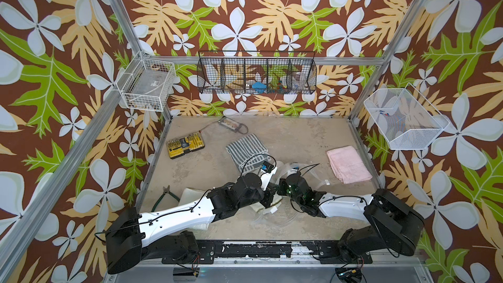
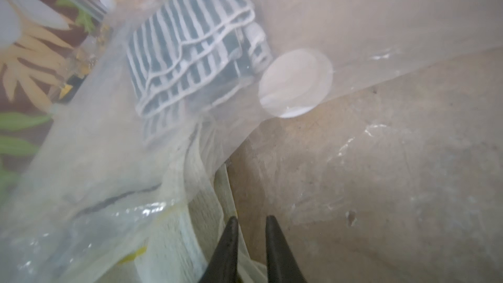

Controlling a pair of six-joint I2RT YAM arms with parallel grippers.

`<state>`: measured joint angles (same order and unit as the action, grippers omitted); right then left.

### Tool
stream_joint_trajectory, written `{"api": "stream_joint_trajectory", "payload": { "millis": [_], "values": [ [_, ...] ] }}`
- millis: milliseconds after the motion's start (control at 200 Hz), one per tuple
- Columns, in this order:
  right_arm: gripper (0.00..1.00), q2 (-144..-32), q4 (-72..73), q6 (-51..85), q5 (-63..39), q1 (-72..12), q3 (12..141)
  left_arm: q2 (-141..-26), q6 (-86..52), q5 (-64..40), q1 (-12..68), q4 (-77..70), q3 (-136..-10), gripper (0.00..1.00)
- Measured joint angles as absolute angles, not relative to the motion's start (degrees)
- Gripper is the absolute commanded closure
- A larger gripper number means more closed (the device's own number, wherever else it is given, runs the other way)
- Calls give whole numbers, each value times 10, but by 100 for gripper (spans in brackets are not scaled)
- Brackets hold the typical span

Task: Place the folded towel into the vacuum bag
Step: Place the towel in the vacuum bag.

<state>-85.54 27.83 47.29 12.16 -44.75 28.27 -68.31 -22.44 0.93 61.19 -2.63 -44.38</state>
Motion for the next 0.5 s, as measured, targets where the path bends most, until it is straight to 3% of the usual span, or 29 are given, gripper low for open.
{"api": "stream_joint_trajectory", "payload": {
  "millis": [105, 165, 500],
  "values": [
    [76, -882, 295, 473, 133, -444, 310, -674, -226, -9, 612, -17, -437, 62],
    [76, -885, 298, 473, 131, -442, 315, -654, -240, -11, 612, 0, -435, 51],
    [61, -816, 190, 473, 35, -439, 290, -551, -369, 129, 476, 156, -405, 27]
  ]
}}
